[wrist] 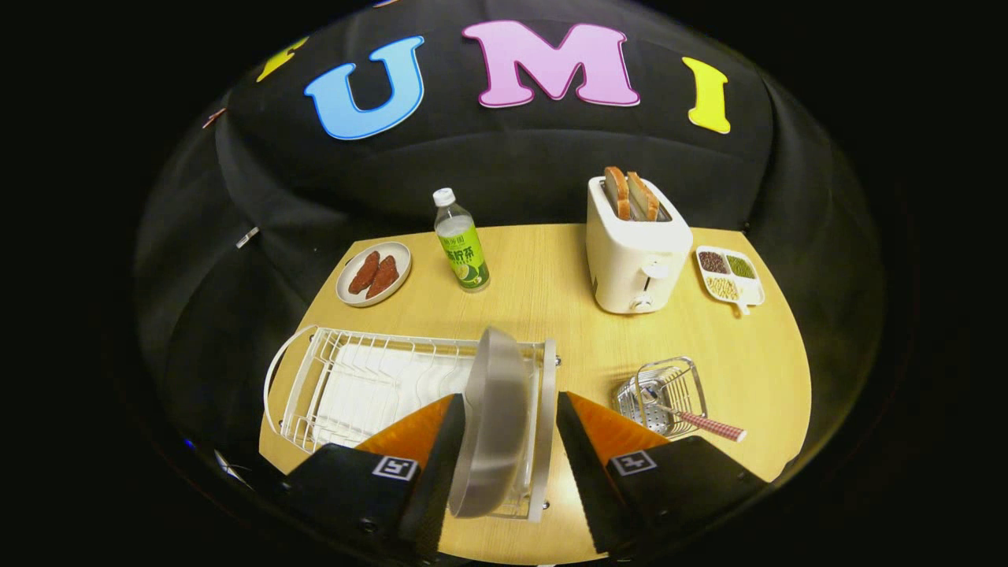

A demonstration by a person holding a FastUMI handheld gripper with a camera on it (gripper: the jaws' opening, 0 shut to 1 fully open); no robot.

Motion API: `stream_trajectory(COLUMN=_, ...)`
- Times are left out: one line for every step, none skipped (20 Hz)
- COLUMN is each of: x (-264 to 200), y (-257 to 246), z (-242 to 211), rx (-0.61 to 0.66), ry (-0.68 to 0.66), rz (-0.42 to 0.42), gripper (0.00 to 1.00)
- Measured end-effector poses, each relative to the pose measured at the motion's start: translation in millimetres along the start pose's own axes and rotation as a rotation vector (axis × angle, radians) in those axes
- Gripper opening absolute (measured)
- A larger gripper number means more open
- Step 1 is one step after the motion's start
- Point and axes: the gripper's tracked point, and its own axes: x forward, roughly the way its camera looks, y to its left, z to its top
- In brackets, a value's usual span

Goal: Take the plate from the dish rack, then take the spoon from the basket and place it into the plate.

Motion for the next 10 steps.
stream_trajectory(x=4.9, y=2.6, z=-4.1, rx=0.014, ry=0.021, rz=0.006, gripper=0.69)
stream_trajectory(x=9.9, y=3.8, z=-9.0, rx=0.029, ry=0.047, rz=0.002, gripper=0.58)
stream_trajectory(x=12.4, y=4.0, z=-13.7, rx=0.035, ry=0.068, rz=-0.006, gripper=0.47)
stream_trajectory(x=12.2, y=5.1, z=-11.7, rx=0.047, ry=0.064, rz=-0.014, gripper=0.41)
stream_trajectory(x=10.5, y=7.5, z=-9.9, rx=0.048, ry=0.060, rz=-0.026, gripper=0.41)
stream_trajectory(x=10.6, y=10.7, z=-9.1, rx=0.042, ry=0.056, rz=-0.033, gripper=0.38)
stream_trajectory(x=10.3, y=11.5, z=-9.4, rx=0.032, ry=0.046, rz=-0.051, gripper=0.37)
stream_trajectory(x=9.9, y=14.8, z=-9.4, rx=0.019, ry=0.043, rz=-0.065, gripper=0.35)
stream_trajectory(x=10.0, y=17.6, z=-9.2, rx=0.000, ry=0.038, rz=-0.078, gripper=0.35)
stream_trajectory(x=9.0, y=19.8, z=-9.2, rx=-0.019, ry=0.036, rz=-0.091, gripper=0.35)
